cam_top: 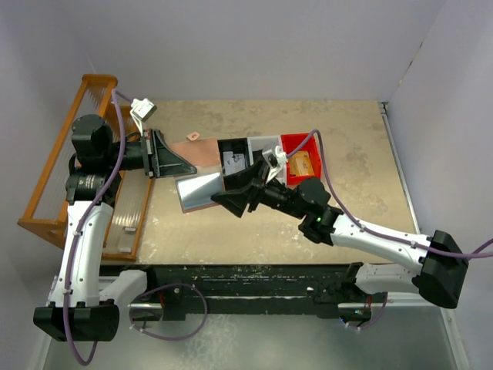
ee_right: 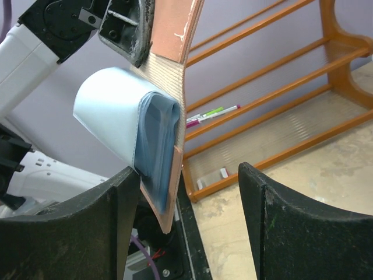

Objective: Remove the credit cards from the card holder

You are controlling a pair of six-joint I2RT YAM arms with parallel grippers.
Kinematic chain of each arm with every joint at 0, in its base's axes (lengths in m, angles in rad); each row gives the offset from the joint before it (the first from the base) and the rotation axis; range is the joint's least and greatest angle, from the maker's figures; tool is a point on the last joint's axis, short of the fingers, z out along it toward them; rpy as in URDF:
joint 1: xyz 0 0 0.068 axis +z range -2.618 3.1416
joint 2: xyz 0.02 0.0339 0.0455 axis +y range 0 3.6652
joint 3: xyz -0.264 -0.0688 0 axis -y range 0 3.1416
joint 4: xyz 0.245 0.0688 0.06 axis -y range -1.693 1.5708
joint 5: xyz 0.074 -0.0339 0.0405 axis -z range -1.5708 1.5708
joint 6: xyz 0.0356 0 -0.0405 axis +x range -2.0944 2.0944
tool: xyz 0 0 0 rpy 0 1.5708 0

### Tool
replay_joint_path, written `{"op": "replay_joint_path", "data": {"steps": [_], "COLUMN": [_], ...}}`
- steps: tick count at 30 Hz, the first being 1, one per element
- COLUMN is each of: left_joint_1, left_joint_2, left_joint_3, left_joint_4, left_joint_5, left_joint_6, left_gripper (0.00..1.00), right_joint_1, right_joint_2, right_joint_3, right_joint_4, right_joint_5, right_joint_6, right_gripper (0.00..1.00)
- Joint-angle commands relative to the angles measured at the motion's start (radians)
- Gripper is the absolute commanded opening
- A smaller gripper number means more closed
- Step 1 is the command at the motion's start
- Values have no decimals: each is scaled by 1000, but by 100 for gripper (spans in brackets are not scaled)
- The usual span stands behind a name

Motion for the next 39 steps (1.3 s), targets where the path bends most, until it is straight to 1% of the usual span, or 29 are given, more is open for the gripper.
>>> {"op": "replay_joint_path", "data": {"steps": [1, 8, 10, 14, 18, 21, 24, 26, 29, 31, 33, 34, 37, 39], "left_joint_1": [4, 4, 5, 4, 5, 4, 5, 4, 4, 5, 4, 4, 4, 6], "left_joint_2": [-24, -26, -26, -28, -34, -37, -44, -49, -55, -55, -49, -46, -38, -27], "left_joint_3": [13, 4, 4, 3, 2, 2, 2, 2, 4, 14, 41, 50, 66, 89], "left_joint_4": [37, 36, 34, 19, 8, 4, -4, -19, -72, -135, -252, -285, -382, -449], "left_joint_5": [33, 41, 45, 47, 50, 50, 61, 66, 71, 73, 60, 55, 34, 14], "left_joint_6": [-26, -29, -27, -13, -1, 3, 6, 28, 79, 148, 257, 306, 409, 489], "left_gripper": [0, 0, 0, 0, 0, 0, 0, 0, 0, 0, 0, 0, 0, 6], "right_joint_1": [15, 15, 15, 15, 15, 15, 13, 12, 7, 2, -1, -2, -3, -2], "right_joint_2": [-23, 3, 8, 17, 46, 60, 72, 74, 72, 69, 68, 69, 72, 75], "right_joint_3": [44, 122, 136, 154, 178, 184, 196, 203, 200, 192, 186, 183, 185, 190], "right_joint_4": [45, 47, 42, 95, 114, 129, 130, 131, 146, 165, 179, 186, 182, 162], "right_joint_5": [121, 118, 82, 56, 35, 37, 36, 36, 29, 16, 2, -7, -23, -29], "right_joint_6": [-64, -68, -43, -1, 30, 58, 79, 96, 127, 156, 179, 188, 209, 219], "right_gripper": [71, 73, 73, 75, 73, 67, 57, 50, 43, 39, 37, 34, 18, 6]}}
